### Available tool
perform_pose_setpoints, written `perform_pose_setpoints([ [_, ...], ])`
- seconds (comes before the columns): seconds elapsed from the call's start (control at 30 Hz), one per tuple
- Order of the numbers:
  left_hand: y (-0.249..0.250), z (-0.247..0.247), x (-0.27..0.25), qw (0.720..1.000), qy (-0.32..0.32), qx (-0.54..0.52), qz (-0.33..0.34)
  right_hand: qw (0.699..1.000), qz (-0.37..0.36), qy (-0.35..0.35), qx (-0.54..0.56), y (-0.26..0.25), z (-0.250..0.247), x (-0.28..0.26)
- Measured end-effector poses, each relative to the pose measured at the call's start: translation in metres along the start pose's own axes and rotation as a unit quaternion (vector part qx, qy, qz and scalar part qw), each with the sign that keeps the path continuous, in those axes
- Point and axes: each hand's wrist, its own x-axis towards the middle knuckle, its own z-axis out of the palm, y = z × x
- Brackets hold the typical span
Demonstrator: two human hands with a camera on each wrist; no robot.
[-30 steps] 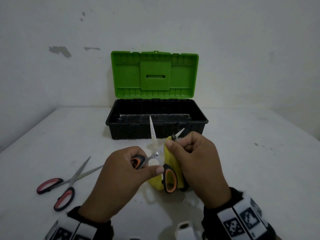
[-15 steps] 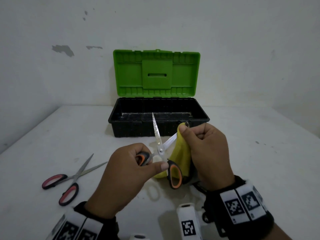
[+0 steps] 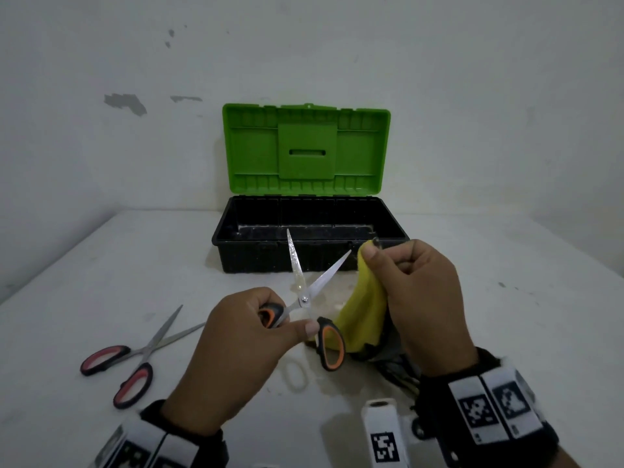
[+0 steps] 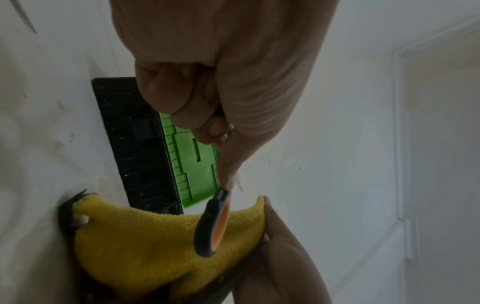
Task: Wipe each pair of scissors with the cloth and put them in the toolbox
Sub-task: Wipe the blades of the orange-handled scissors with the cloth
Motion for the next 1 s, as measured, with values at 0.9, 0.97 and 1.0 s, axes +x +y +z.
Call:
perform_pose_setpoints([
  [0.9,0.003,-0.001,-0.002,0.956,0.06,0.248,0.148,0.993,0.06,-0.1,-0.006,-0.004,0.026,-0.023],
  [0.97,0.003,-0.002,-0.003,0.953,0.058,0.25,0.159,0.993,0.06,-0.102,-0.013,-0.005,0.024,-0.021],
  [1.0,0.003,-0.002,-0.003,0.952,0.059,0.251,0.165,0.994,0.065,-0.087,-0.009,-0.004,0.022,-0.017],
])
